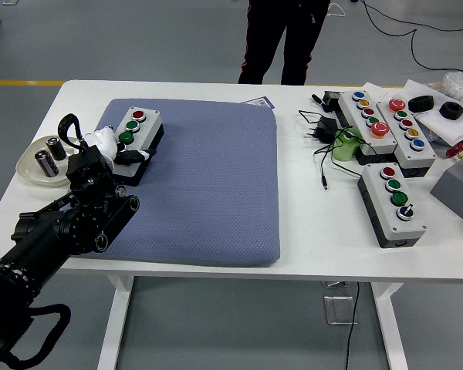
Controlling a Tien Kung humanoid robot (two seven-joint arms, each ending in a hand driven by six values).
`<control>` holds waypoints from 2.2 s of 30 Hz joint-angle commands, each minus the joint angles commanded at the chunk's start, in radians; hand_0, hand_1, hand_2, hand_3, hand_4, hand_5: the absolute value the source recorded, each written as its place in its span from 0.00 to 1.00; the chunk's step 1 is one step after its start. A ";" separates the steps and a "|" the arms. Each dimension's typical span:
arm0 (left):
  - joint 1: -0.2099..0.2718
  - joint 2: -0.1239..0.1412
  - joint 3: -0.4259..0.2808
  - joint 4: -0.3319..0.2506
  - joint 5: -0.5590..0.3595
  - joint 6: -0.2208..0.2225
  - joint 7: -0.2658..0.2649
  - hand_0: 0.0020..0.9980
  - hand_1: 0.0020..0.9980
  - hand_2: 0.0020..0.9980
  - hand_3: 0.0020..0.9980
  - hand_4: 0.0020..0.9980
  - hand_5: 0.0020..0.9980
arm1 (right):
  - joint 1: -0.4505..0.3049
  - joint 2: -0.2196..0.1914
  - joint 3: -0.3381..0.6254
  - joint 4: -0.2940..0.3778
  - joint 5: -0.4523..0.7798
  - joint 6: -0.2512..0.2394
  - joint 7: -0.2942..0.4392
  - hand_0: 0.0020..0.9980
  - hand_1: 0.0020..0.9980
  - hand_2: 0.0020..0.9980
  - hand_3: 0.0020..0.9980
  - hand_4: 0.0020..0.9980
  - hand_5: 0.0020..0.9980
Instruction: Pick up the button,place it on the desk,press the button,press the button
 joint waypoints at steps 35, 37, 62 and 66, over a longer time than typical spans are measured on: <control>-0.005 0.010 0.059 0.050 0.155 -0.102 -0.029 0.28 0.23 0.26 0.33 0.35 0.00 | 0.001 -0.002 0.000 0.000 -0.003 0.001 0.001 0.75 0.70 0.71 0.58 0.18 0.13; -0.002 0.013 0.058 0.044 0.170 -0.095 -0.047 0.28 0.23 0.26 0.33 0.35 0.00 | 0.001 -0.002 0.001 0.000 -0.004 0.001 0.001 0.75 0.70 0.71 0.58 0.18 0.13; 0.063 0.059 0.026 -0.084 0.096 0.011 -0.155 0.00 0.02 0.09 0.13 0.00 0.00 | -0.004 0.001 0.013 0.000 -0.013 0.000 -0.003 0.75 0.70 0.71 0.58 0.18 0.13; 0.073 0.075 0.035 -0.137 0.114 0.024 -0.180 0.00 0.01 0.08 0.12 0.00 0.00 | -0.004 0.001 0.013 0.000 -0.015 0.001 -0.003 0.75 0.70 0.71 0.58 0.18 0.13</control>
